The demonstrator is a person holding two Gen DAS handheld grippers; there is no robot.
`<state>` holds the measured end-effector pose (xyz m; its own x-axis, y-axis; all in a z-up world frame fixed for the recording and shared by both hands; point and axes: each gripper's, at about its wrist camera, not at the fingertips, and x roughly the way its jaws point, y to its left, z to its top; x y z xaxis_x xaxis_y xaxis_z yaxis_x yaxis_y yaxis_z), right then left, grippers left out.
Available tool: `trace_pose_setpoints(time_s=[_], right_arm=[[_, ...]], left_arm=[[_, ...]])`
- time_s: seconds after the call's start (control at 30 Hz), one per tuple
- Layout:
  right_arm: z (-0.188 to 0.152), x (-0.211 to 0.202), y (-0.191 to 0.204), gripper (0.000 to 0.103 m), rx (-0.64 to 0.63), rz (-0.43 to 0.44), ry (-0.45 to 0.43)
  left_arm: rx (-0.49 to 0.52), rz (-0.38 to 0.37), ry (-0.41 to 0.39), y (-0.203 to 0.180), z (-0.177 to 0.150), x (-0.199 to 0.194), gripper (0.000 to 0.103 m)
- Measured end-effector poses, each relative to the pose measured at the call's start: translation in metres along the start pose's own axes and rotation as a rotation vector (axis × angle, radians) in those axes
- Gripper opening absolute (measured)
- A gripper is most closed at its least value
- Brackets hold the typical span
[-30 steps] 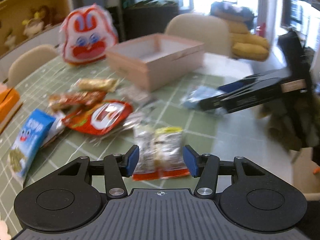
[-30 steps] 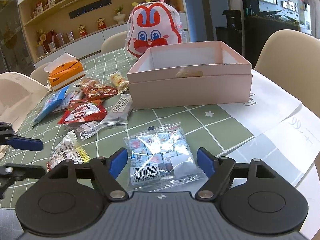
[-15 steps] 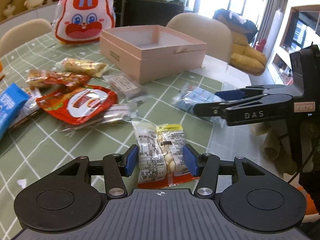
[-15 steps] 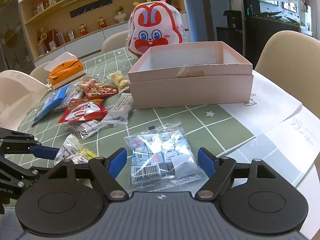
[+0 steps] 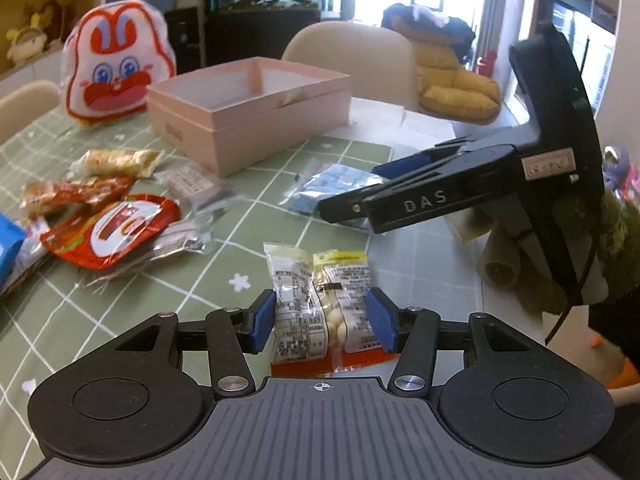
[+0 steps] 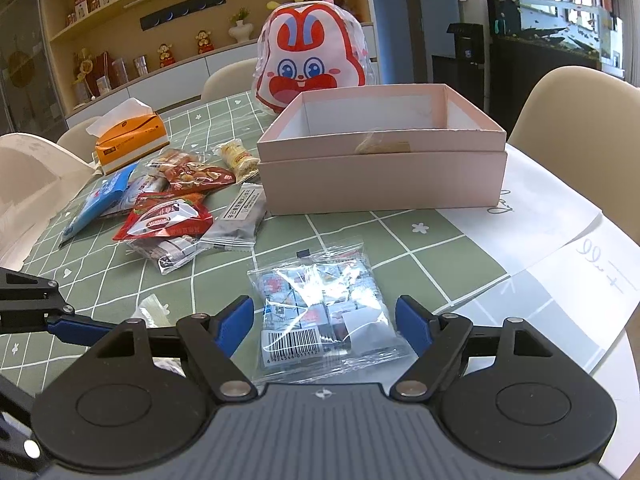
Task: Organize snacks
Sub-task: 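Carry both held packets toward the open pink box with both grippers, then open left gripper over the pink box while right gripper drops its candy packet inside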
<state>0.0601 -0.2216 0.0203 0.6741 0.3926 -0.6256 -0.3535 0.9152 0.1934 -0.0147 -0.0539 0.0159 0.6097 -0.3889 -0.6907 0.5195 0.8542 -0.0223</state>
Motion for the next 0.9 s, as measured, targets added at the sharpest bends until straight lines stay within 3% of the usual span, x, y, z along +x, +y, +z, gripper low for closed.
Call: trace_pose_setpoints(time_s=[0.4,0.43,0.5,0.53,0.67,0.73,0.9], right_arm=[[0.001,0.010,0.021,0.084,-0.126,-0.063,0.043],[0.001,0.009,0.020,0.083,-0.120,-0.057,0.040],[0.000,0.006,0.017,0.065,-0.105,-0.059,0.025],[0.000,0.005,0.016,0.064,-0.104,-0.063,0.016],[-0.003,-0.001,0.014,0.062,-0.137,-0.032,0.017],[-0.003,-0.003,0.013,0.061,-0.154,-0.034,0.020],[0.006,-0.018,0.001,0.061,-0.149,-0.027,-0.007]], left_arm=[[-0.002,-0.048,0.009,-0.011,0.001,0.007,0.060],[0.007,-0.047,0.009,-0.013,0.001,0.007,0.060],[0.031,-0.037,0.007,-0.017,0.001,0.006,0.059],[0.041,-0.031,0.004,-0.019,0.001,0.005,0.059],[0.034,-0.022,0.015,-0.023,0.001,0.002,0.058],[0.026,-0.016,0.005,-0.023,0.004,-0.001,0.050],[0.018,0.003,0.015,-0.023,0.011,0.000,0.050]])
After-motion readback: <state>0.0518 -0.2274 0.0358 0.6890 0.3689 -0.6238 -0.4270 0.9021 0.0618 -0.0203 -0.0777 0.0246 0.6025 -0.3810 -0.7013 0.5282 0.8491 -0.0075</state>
